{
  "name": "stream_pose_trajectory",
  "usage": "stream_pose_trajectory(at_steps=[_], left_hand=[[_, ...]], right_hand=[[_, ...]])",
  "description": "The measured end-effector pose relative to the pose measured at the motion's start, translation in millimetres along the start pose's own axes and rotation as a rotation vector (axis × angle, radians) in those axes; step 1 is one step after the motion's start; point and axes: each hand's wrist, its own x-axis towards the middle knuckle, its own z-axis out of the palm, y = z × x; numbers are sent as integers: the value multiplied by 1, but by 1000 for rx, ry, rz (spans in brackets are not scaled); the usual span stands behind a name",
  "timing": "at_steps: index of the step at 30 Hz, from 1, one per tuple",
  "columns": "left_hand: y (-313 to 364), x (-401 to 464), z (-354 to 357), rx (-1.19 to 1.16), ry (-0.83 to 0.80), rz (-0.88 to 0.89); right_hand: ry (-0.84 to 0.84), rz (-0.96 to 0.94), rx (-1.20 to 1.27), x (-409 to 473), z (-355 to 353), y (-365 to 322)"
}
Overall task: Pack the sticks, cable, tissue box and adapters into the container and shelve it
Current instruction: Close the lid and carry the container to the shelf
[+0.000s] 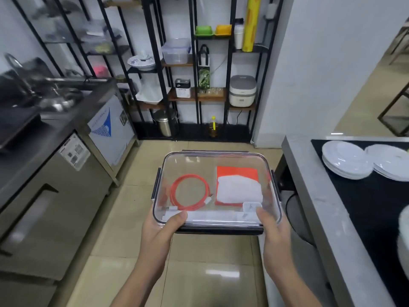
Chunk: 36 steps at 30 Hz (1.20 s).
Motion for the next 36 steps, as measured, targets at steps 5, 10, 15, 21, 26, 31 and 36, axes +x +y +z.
stream_pose_trajectory(at_steps=[5, 10, 15, 21, 26, 31, 36], left_hand=[[0, 61, 6, 2, -1, 7], [-7, 123, 0, -54, 47, -20], [-17, 216, -28, -87, 73, -24], [-9, 321, -61, -124, 82, -12], [0, 404, -81, -116, 60, 8], [1, 465, -85, -127, 60, 7], [-8, 534, -80, -105, 53, 19]], right_hand=[[-13, 6, -2, 62, 16, 7], [-31, 4, -26, 118, 45, 20], [-54, 6, -79, 198, 106, 43], [-15, 28, -110, 282, 179, 55], [-12, 16, -122, 349, 226, 64], [-75, -53, -173, 403, 255, 69], [-70, -56, -165, 470, 278, 82]])
